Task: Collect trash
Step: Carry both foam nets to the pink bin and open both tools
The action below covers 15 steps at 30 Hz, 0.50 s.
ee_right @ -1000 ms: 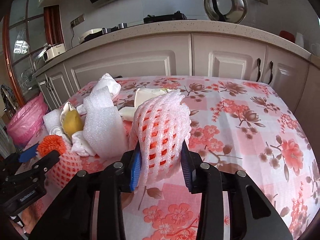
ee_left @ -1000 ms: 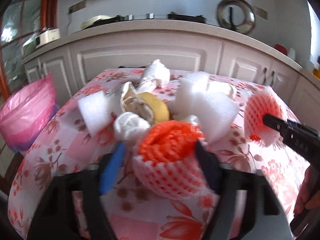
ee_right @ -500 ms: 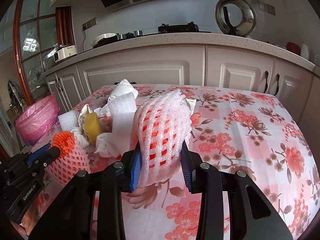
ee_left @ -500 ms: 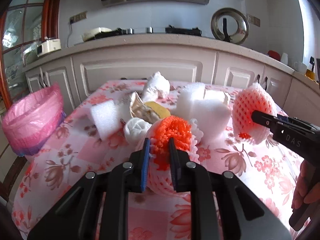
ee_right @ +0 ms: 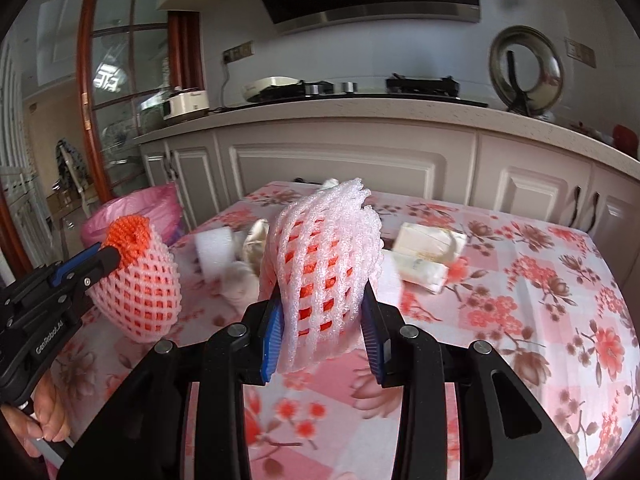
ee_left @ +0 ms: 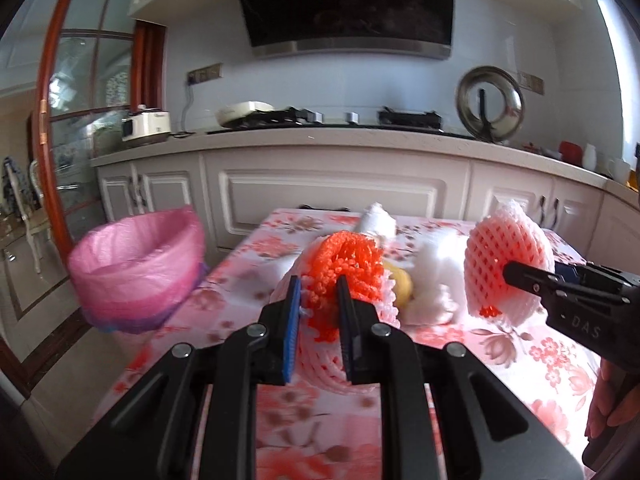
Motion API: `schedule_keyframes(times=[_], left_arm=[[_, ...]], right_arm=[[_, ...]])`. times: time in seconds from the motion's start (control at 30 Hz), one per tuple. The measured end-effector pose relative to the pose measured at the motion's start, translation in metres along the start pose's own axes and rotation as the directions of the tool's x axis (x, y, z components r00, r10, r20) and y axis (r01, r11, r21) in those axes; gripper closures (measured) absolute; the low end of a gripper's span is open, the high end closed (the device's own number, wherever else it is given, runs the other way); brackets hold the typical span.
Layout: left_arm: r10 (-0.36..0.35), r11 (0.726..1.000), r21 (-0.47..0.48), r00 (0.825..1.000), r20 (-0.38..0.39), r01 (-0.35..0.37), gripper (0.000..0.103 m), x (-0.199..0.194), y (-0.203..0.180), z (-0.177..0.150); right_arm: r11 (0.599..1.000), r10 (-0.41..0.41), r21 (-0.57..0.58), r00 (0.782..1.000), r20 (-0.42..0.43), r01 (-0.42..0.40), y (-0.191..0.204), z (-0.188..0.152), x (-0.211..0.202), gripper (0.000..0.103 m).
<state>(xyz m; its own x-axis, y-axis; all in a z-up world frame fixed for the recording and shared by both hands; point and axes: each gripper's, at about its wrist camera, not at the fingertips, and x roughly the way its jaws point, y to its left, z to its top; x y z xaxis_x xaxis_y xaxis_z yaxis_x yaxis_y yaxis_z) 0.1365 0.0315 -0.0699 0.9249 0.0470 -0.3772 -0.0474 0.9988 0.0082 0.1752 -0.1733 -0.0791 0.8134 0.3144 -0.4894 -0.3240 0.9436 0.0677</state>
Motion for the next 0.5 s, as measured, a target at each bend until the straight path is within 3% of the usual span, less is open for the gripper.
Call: schedule_keyframes(times=[0.5], left_arm=[[0.183, 0.978, -0.106, 0.983, 0.031, -0.179, 0.086, -0.03, 0.094, 0.006]], right_arm=[[0.968, 0.168, -0.191, 0.986, 0.0, -0.165, 0.1, 0.025, 0.024, 0.068]])
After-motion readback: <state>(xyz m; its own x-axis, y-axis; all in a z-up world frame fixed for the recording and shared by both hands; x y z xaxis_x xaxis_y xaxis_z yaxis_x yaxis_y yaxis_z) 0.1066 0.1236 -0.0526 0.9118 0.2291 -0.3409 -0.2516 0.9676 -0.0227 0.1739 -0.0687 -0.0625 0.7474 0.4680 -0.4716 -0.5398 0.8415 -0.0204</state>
